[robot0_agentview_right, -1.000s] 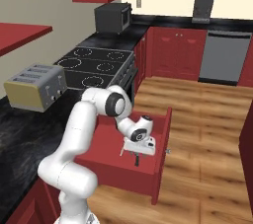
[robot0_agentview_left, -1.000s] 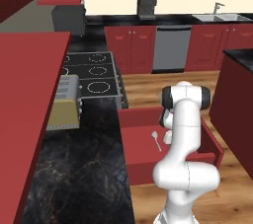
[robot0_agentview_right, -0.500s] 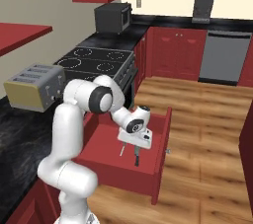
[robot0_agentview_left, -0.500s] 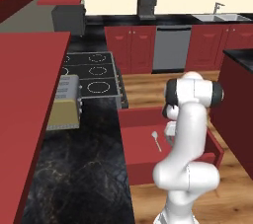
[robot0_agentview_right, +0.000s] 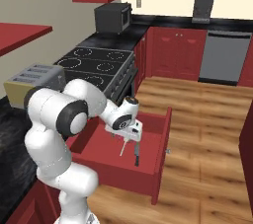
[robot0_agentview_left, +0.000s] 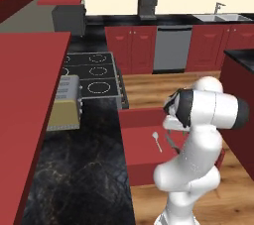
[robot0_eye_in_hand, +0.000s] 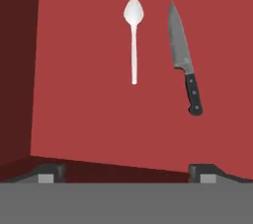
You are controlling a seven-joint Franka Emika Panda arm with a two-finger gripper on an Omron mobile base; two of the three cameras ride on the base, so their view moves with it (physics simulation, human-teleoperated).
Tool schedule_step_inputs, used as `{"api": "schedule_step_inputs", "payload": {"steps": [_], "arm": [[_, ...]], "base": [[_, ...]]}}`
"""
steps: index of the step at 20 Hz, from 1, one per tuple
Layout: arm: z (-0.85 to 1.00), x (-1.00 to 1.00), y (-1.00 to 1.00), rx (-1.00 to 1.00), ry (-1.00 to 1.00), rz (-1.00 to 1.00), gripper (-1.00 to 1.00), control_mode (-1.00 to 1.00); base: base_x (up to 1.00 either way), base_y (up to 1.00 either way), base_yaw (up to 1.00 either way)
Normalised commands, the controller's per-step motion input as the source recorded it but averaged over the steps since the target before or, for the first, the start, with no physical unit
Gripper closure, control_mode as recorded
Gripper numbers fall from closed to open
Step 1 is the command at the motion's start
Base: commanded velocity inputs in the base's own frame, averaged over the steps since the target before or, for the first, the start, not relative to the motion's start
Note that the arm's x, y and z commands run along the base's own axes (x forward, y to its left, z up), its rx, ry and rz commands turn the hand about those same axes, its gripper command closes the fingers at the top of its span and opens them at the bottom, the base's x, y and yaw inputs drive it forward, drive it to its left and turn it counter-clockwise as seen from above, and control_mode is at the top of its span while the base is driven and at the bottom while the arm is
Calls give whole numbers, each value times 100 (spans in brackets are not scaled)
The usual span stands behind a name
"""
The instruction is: Pick up the metallic utensils from the counter and place them in the open drawer. Make sure not to pick up any wooden utensils.
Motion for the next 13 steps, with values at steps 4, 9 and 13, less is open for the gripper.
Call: {"api": "schedule_step_inputs", "payload": {"steps": [4, 9, 13], "arm": [[92, -40, 31, 0, -9, -9, -100, -100], [99, -35, 20, 0, 4, -5, -100, -100], [96, -61, 1, 0, 4, -3, -100, -100]], "base": [[0, 0, 0], [0, 0, 0], [0, 0, 0]]}}
